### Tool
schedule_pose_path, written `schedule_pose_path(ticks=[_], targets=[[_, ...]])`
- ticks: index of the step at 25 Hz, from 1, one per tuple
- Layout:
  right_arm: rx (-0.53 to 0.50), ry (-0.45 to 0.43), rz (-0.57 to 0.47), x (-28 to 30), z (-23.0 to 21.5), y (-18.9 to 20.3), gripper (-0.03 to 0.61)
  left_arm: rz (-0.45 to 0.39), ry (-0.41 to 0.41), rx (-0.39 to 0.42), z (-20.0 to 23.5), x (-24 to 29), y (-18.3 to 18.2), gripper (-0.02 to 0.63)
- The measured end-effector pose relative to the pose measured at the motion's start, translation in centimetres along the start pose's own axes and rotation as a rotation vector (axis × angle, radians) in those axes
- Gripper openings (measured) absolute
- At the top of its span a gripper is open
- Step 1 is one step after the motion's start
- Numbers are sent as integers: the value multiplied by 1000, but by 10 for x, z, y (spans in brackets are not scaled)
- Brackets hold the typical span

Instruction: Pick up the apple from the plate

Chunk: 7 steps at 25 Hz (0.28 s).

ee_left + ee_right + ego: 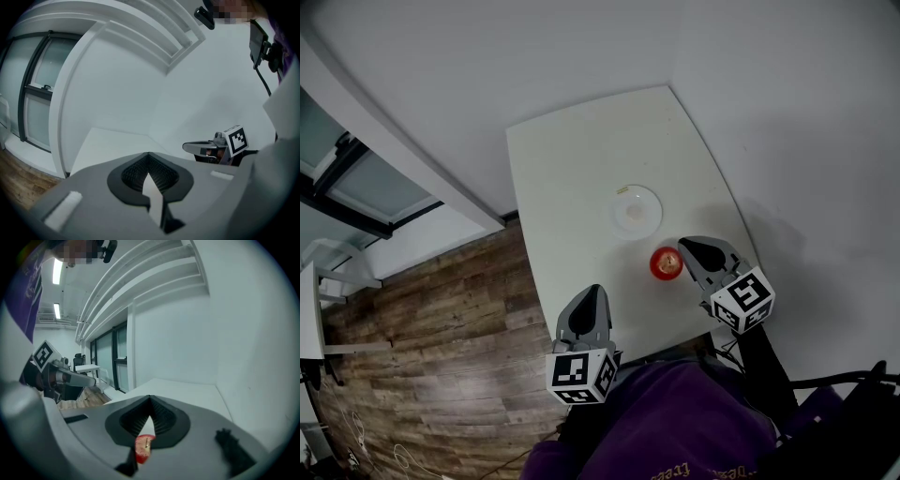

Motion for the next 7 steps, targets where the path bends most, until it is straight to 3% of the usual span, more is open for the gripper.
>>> schedule_pose_path(ticks=[7], targets=[[5, 6, 2, -1, -6, 5, 11, 1, 3, 0, -2, 5, 4, 6]])
Point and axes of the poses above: the fingertips, and each gripper's own axes: x forward along the fingers, z to its left, y out of its underside, the point moved 1 cm from there along -x, backward along the fingers, and after that the axes turned 7 degrees about x, right-handed, at the moved point
